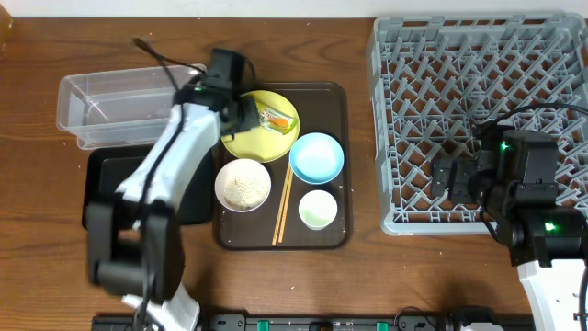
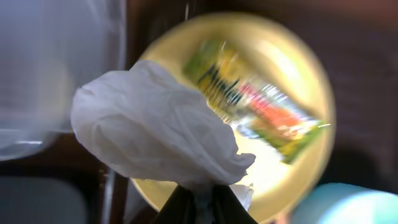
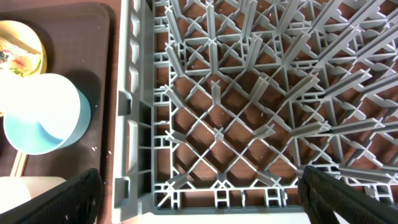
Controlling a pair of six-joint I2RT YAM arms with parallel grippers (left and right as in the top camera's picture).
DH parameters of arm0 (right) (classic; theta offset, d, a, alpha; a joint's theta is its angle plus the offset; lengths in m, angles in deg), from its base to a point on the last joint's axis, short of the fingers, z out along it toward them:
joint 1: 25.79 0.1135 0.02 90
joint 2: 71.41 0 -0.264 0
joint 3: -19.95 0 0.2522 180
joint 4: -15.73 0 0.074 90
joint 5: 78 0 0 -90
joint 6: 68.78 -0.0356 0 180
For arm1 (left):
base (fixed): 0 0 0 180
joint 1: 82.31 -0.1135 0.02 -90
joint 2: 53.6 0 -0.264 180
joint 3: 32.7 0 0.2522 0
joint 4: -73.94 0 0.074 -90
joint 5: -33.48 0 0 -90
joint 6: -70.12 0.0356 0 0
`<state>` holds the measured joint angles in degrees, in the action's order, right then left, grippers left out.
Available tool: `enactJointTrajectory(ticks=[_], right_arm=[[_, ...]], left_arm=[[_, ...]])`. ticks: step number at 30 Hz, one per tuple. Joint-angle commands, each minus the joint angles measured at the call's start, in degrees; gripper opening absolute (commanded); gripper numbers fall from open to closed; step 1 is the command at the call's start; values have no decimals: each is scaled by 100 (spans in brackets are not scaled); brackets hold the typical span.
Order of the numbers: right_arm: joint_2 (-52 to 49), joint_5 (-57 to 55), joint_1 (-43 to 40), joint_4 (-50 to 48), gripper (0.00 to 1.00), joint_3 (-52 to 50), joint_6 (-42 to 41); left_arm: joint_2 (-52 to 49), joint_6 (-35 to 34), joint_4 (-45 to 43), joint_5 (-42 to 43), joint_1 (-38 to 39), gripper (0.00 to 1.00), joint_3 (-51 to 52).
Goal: Sort waste into correct bins and load items into the dishwasher rack
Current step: 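Grasp the tissue and carry it to the clear plastic bin, then return the left gripper to the plate and grasp the Pandan wrapper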
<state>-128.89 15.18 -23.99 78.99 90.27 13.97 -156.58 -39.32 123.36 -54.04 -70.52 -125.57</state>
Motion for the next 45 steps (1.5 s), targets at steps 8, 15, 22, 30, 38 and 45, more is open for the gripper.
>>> enactJointTrajectory(ticks=[8,15,22,30,38,45], right_arm=[[35,26,81,28,99,59,-44],[35,26,81,52,99,59,-42],[35,26,81,63,99,59,-42],[24,26,79,63,99,59,-44],[13,26,81,63,99,59,-44],[13,26,81,76,99,59,-44]], left_arm=[[566,157,-319,-365,-905,15,-74],[367,157,-389,-358,-1412,43,-74],[531,157,-407,129,-1246,57,-74],[337,-251,-455,350,-398,64,-72],[-442,-1604,-693,352,188,66,-72],[-1054,-1797,-1036,352,319,66,-72]])
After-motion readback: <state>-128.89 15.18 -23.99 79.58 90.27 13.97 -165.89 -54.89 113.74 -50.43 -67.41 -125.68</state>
